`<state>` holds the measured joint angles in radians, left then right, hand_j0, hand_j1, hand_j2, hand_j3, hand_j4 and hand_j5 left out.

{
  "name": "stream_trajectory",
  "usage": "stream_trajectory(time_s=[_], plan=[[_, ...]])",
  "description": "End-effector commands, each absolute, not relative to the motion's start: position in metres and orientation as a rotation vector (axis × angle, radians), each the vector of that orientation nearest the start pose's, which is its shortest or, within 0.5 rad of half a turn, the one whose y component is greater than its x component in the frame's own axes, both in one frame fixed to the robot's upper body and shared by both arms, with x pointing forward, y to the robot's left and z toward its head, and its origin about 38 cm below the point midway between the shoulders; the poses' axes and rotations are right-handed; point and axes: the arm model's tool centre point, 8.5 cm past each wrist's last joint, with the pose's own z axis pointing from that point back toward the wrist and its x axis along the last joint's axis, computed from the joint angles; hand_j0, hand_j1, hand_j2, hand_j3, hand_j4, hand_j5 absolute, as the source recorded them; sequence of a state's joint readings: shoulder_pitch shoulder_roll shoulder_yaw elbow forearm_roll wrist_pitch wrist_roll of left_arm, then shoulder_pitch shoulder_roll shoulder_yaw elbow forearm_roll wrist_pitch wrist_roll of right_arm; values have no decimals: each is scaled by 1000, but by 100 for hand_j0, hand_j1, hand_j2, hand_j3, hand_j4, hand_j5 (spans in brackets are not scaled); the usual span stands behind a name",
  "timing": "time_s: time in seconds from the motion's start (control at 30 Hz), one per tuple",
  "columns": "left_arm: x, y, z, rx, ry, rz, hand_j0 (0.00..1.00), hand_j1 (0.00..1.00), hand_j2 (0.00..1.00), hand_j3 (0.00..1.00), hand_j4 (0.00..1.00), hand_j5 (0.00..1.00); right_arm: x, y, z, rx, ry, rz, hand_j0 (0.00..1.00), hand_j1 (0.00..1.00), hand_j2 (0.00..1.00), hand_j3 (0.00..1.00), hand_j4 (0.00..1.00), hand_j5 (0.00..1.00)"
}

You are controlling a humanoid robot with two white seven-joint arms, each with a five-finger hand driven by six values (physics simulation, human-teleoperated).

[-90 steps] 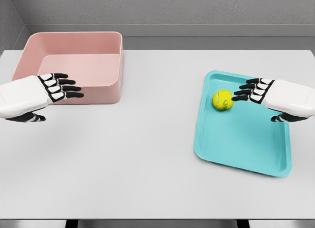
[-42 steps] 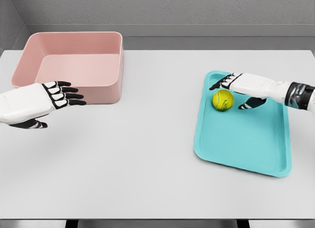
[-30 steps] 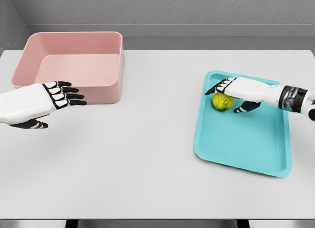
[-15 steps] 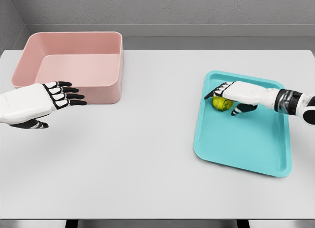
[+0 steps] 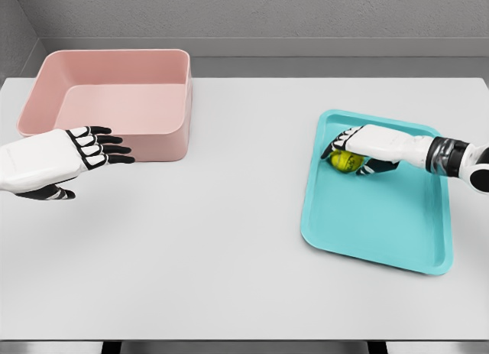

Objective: Put the tennis from the blue tray into the pink basket with both arms

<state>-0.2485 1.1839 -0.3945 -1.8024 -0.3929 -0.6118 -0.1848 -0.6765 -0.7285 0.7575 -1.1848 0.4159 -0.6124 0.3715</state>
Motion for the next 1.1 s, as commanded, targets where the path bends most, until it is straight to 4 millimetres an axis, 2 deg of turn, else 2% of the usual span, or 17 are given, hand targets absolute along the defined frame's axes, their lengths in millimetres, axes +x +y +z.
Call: stream_trajectory(time_s=[0.0, 0.2, 0.27, 0.57, 0.87, 1.07], plan=[[339, 346, 252, -695, 2115, 2830, 100, 100, 100, 100, 100, 100, 457, -308, 151, -334, -1374, 1960, 72, 72, 72, 72, 72, 72], [339, 346, 252, -694, 2117, 2830, 100, 100, 100, 100, 100, 100, 457, -307, 152, -336, -1379, 1961, 67, 67, 67, 67, 67, 67], [339, 346, 252, -694, 2117, 2830, 100, 100, 100, 100, 100, 100, 456, -306, 151, -333, -1378, 1962, 62, 62, 62, 62, 62, 62], [339, 346, 252, -693, 2120, 2828, 100, 100, 100, 100, 100, 100, 456, -306, 158, -343, -1396, 1970, 53, 53, 53, 53, 53, 53], [339, 346, 252, -693, 2120, 2827, 100, 100, 100, 100, 100, 100, 449, -313, 189, -406, -1435, 2005, 42, 42, 42, 42, 42, 42], [339, 346, 251, -690, 2122, 2828, 100, 100, 100, 100, 100, 100, 435, -306, 207, -422, -1469, 2077, 42, 42, 42, 42, 42, 42]])
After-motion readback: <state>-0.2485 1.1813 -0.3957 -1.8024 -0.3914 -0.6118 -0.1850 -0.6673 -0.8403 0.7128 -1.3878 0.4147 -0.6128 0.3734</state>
